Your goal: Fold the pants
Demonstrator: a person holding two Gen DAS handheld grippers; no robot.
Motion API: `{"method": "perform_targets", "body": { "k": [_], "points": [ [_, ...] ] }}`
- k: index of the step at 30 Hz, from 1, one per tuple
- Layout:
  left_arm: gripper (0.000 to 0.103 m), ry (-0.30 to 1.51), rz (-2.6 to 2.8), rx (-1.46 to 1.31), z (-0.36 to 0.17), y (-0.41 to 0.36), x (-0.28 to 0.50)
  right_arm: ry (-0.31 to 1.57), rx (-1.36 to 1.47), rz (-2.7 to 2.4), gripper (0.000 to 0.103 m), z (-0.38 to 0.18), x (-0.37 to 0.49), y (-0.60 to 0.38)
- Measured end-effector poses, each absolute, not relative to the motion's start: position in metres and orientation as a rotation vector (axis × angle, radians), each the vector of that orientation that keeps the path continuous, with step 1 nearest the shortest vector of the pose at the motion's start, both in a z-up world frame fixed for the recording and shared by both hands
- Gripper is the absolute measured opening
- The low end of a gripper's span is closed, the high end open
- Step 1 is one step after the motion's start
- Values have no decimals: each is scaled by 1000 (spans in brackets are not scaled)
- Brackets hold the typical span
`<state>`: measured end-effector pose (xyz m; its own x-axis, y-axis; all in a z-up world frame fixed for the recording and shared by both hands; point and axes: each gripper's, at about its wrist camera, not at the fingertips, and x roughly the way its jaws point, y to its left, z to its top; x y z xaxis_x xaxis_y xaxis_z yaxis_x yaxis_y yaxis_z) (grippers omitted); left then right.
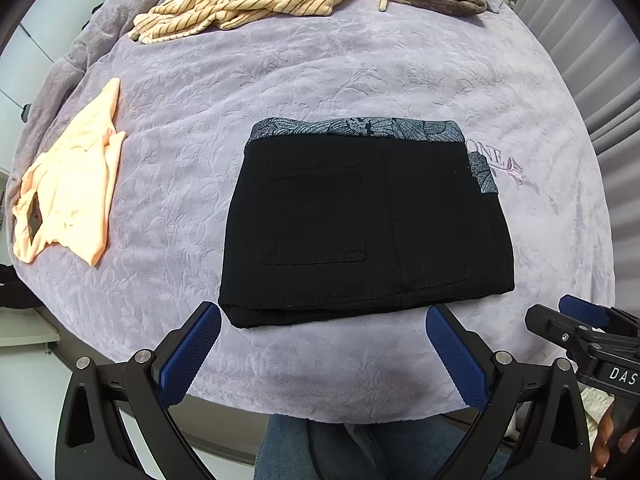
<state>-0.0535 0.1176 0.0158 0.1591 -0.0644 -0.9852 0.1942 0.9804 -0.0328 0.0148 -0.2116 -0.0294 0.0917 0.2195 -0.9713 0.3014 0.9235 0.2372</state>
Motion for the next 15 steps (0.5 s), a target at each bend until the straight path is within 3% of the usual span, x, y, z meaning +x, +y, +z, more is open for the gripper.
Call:
{"method": "perform_targets", "body": {
  "k": [15],
  "points": [
    [103, 1394, -146, 91, 14, 123, -51, 1501, 405, -80, 83, -29, 19, -212]
  ]
}}
